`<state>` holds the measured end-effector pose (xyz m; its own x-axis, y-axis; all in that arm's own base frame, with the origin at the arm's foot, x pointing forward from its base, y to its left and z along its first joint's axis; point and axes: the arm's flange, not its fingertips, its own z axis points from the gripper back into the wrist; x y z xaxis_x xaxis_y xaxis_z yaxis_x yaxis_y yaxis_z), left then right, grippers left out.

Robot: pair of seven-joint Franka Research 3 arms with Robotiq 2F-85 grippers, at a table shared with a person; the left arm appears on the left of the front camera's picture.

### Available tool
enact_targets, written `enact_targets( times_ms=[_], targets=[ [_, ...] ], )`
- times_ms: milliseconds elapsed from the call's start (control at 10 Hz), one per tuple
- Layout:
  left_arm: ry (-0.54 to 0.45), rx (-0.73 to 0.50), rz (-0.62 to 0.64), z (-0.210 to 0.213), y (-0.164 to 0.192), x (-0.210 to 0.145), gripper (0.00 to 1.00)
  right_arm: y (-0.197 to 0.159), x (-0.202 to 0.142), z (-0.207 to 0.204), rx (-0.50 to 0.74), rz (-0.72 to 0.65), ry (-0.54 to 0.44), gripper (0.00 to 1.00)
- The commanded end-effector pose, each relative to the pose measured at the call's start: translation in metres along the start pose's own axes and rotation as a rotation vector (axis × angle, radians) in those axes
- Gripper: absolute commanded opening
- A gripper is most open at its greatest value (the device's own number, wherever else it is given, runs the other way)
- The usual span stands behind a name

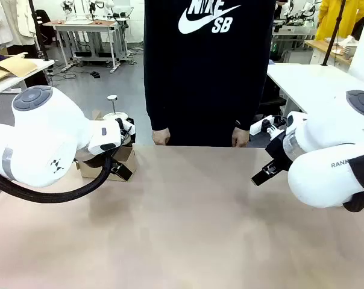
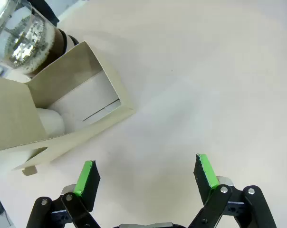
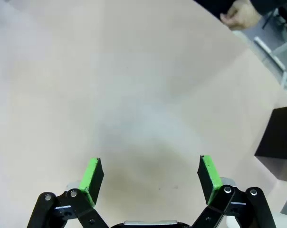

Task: Pour a drink into a cup and package it in a carrier.
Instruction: Pick up the 600 ml Paper Cup and place it in the middle top area of the table.

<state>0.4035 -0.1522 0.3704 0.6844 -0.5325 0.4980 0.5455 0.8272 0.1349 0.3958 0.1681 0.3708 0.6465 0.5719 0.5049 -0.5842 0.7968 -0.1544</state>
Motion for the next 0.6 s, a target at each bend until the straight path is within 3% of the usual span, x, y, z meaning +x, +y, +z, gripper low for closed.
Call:
enact_targets(
  times_ms=[0,500],
  targets=[
    [0.000,0.000,0.000,0.0000,0.0000,0.0000,1.00,0.0000,0.0000,0.0000,0.000,0.000,0.000,1.00],
    [0.000,0.000,0.000,0.0000,0.0000,0.0000,1.00,0.0000,0.0000,0.0000,0.000,0.000,0.000,1.00]
  ],
)
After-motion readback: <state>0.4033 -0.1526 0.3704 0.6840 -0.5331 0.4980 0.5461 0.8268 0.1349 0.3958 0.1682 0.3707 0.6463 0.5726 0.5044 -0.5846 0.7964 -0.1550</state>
